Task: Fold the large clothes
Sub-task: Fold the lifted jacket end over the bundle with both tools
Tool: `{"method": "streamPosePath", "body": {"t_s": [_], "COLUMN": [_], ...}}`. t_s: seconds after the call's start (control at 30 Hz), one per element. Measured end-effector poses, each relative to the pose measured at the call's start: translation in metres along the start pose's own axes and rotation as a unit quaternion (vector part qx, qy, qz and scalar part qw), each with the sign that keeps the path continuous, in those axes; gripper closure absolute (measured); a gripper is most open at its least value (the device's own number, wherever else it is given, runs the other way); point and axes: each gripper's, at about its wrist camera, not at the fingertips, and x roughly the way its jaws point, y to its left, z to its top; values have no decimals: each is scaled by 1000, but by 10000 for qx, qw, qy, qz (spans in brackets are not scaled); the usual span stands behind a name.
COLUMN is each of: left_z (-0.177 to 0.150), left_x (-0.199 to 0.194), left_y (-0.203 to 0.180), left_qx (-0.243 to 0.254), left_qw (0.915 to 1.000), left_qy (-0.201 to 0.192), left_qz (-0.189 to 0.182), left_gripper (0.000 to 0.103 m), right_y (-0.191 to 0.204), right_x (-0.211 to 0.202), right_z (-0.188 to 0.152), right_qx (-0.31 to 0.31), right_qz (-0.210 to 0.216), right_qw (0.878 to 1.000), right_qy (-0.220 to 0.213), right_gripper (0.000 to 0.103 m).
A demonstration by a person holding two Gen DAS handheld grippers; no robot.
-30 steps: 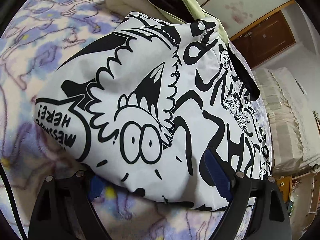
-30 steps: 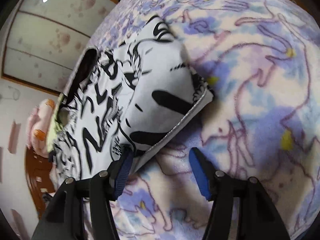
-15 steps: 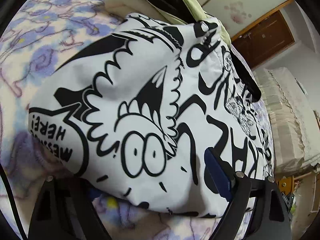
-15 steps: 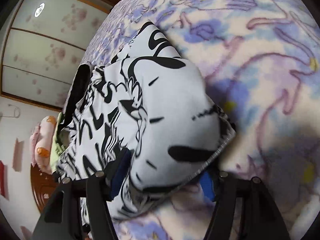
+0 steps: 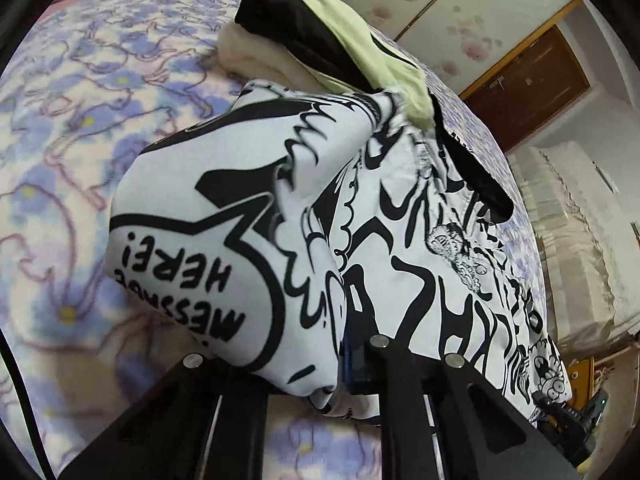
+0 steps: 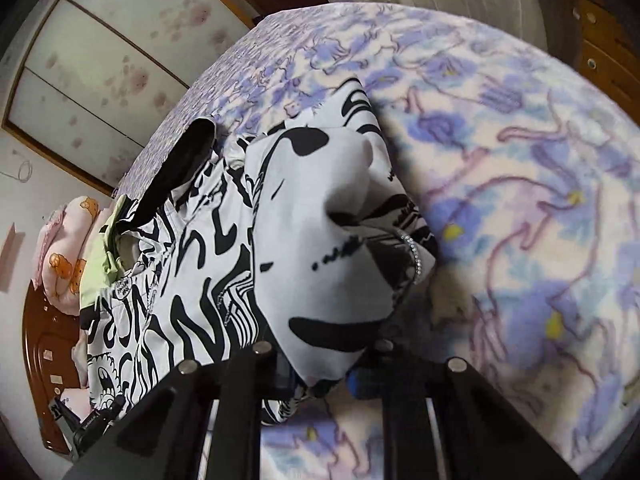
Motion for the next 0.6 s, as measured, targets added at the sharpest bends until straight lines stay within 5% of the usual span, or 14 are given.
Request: {"method": "streamPosePath", "body": {"t_s": [0.33, 0.6], "left_z": [-24, -23], "left_x": [-35, -25], "left_y": [21, 29], "left_qx": [-29, 30], "left_qw": [9991, 9981], "left_qy": [412, 591], "left_qz": [115, 174], "left_gripper": [93, 90], "right_y": [-14, -20], "right_x": [-19, -10], "right_z": [-28, -30], "right_qx": [-87, -201], "right_qz": [-292, -432], "right_qw": [9976, 9960], "right_qy": [621, 753], "right_gripper": [86, 85]}}
